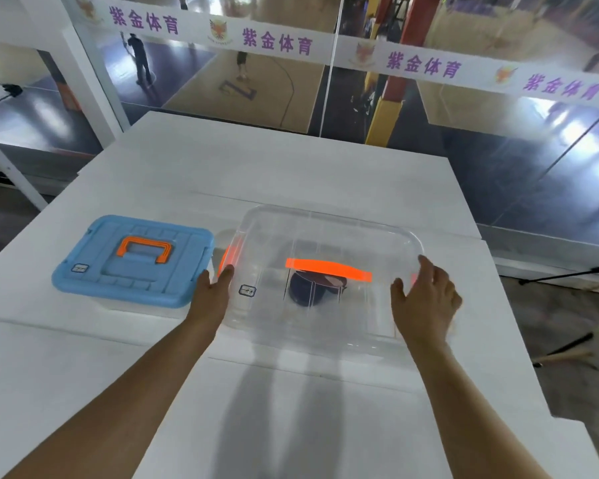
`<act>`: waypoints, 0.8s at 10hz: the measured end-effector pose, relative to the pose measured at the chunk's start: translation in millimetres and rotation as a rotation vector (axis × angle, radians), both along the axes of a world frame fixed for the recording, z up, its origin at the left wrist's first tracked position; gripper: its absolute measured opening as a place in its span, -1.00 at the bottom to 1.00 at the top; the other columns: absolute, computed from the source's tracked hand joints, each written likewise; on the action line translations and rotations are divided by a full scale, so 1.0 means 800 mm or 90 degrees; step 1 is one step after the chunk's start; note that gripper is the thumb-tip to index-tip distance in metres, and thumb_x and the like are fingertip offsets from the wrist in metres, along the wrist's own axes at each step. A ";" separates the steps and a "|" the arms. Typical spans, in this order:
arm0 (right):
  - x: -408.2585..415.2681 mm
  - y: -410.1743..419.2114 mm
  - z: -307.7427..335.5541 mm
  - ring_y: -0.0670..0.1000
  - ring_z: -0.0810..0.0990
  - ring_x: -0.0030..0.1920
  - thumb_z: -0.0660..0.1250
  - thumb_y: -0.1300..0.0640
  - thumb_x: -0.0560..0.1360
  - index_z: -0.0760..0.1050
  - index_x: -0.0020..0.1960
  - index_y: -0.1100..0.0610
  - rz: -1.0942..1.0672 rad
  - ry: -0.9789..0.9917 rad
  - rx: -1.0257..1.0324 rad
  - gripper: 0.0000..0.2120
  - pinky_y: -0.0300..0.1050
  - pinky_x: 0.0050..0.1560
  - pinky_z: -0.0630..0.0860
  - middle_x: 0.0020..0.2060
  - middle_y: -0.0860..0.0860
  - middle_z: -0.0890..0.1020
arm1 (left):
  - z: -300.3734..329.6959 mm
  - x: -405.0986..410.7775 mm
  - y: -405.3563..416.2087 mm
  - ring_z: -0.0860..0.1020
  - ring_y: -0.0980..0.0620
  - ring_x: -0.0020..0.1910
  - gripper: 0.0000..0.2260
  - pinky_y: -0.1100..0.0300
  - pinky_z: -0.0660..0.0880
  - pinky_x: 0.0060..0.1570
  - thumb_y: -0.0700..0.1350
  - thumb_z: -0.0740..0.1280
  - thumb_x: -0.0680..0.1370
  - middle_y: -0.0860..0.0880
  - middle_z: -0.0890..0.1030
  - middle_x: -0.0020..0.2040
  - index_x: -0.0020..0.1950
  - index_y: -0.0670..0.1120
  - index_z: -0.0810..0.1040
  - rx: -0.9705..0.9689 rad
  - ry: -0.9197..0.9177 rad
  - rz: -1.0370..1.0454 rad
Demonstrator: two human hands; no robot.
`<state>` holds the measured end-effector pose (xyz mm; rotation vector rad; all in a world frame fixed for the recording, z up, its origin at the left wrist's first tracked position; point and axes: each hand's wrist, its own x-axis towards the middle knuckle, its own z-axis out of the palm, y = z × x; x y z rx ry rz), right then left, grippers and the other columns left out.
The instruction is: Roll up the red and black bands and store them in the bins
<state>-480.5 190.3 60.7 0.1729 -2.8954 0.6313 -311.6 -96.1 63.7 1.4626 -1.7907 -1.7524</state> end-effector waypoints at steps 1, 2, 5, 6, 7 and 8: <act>-0.007 0.034 0.004 0.33 0.47 0.34 0.32 -0.29 0.53 0.22 0.53 0.21 -0.195 -0.255 -0.100 -0.21 0.22 0.35 0.35 0.37 0.28 0.46 | -0.005 -0.005 -0.004 0.57 -0.21 0.15 -0.63 -0.01 0.49 0.11 0.08 0.25 0.65 -0.19 0.61 0.18 0.28 -0.19 0.51 -0.048 -0.030 -0.037; -0.010 0.040 -0.004 0.24 0.56 0.07 0.26 -0.25 0.59 0.49 0.31 0.23 -0.163 -0.333 -0.241 -0.42 0.04 0.08 0.47 0.06 0.18 0.61 | 0.001 -0.001 0.004 0.57 -0.09 0.09 -0.73 0.13 0.40 0.02 -0.05 0.32 0.64 -0.05 0.56 0.06 0.25 -0.19 0.54 -0.221 0.005 -0.034; 0.005 0.030 -0.014 0.22 0.54 -0.15 0.30 0.08 0.65 0.60 0.11 0.25 -0.109 -0.007 -0.170 -0.76 -0.04 -0.10 0.41 -0.12 0.10 0.49 | -0.003 -0.002 0.014 0.61 -0.19 -0.08 -0.85 0.06 0.45 -0.10 -0.19 0.36 0.61 -0.18 0.65 -0.10 0.12 -0.24 0.63 -0.551 -0.048 -0.078; 0.003 0.030 -0.008 0.29 0.58 -0.07 0.29 0.12 0.64 0.59 0.11 0.27 -0.085 -0.008 -0.135 -0.78 0.02 -0.09 0.48 -0.08 0.18 0.54 | 0.004 -0.002 0.005 0.61 -0.22 -0.05 -0.83 -0.08 0.53 -0.07 -0.16 0.37 0.60 -0.18 0.65 -0.06 0.15 -0.20 0.59 -0.562 -0.098 -0.127; 0.003 0.029 0.001 0.30 0.58 0.07 0.30 0.12 0.63 0.54 0.28 0.26 -0.068 -0.029 -0.054 -0.71 0.12 0.08 0.49 0.07 0.24 0.59 | 0.016 -0.001 0.000 0.60 -0.25 0.02 -0.75 -0.12 0.55 -0.01 -0.13 0.37 0.60 -0.20 0.62 0.05 0.24 -0.20 0.55 -0.565 -0.136 -0.182; 0.009 0.021 0.017 0.28 0.55 0.18 0.34 0.17 0.59 0.45 0.44 0.19 0.034 0.009 -0.045 -0.57 0.16 0.21 0.46 0.24 0.21 0.57 | 0.032 0.001 0.004 0.60 -0.24 0.11 -0.62 -0.12 0.55 0.08 -0.11 0.34 0.61 -0.19 0.57 0.26 0.42 -0.15 0.47 -0.619 -0.148 -0.261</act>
